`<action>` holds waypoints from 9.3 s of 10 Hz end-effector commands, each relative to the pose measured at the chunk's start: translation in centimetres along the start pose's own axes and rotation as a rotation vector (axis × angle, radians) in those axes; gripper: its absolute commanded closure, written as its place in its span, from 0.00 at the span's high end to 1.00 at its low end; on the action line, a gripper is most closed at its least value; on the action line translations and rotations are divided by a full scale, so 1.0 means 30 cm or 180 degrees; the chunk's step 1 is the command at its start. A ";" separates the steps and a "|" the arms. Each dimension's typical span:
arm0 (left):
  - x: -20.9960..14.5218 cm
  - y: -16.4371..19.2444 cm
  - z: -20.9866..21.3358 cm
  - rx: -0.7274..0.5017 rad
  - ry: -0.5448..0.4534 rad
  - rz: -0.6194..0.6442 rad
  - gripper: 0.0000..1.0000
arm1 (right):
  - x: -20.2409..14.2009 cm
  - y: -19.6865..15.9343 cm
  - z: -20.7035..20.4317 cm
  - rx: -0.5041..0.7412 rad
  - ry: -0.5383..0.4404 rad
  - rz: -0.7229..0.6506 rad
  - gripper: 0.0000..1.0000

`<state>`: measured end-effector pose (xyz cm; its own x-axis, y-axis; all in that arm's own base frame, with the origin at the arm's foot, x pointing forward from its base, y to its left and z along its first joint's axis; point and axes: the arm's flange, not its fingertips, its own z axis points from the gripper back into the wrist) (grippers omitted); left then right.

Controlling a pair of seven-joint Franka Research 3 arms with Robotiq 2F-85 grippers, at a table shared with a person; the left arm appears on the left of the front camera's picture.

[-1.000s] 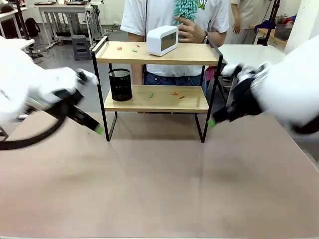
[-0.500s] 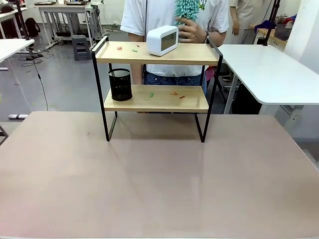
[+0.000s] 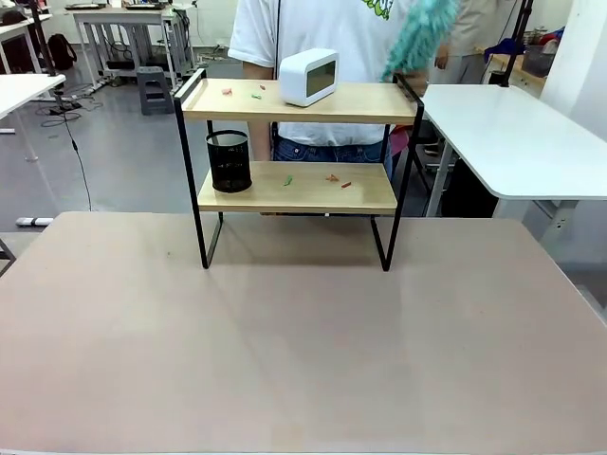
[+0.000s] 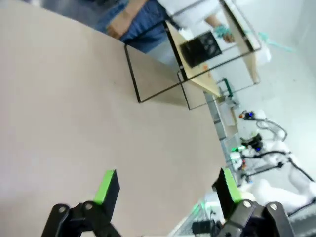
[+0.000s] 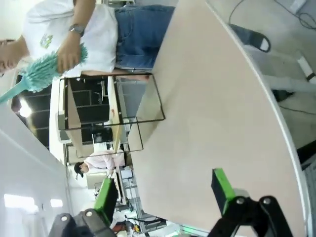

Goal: Clean the shelf.
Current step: Pick up the Duster from the human, then clean the specific tier of the Shelf with the Duster once objects are removed.

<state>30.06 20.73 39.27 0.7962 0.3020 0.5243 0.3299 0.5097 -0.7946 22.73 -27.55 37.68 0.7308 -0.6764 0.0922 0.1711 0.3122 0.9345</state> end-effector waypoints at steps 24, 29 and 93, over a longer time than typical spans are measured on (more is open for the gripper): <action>0.000 -0.062 0.031 0.0012 -0.0016 -0.0195 1.00 | 0.304 0.924 -0.885 -0.0892 0.1166 0.0033 1.00; 0.000 -0.062 0.031 0.0012 -0.0016 -0.0195 1.00 | 0.308 0.904 -0.894 -0.0847 0.1331 0.0021 0.44; 0.000 -0.062 0.031 0.0012 -0.0016 -0.0195 1.00 | -0.542 0.910 -1.074 -0.1709 0.0946 0.2834 0.13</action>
<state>28.86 20.63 41.03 0.7901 0.2717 0.5495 0.3503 0.5354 -0.7685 36.16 12.49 50.41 0.8613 0.1422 0.4878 -0.3141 0.9036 0.2912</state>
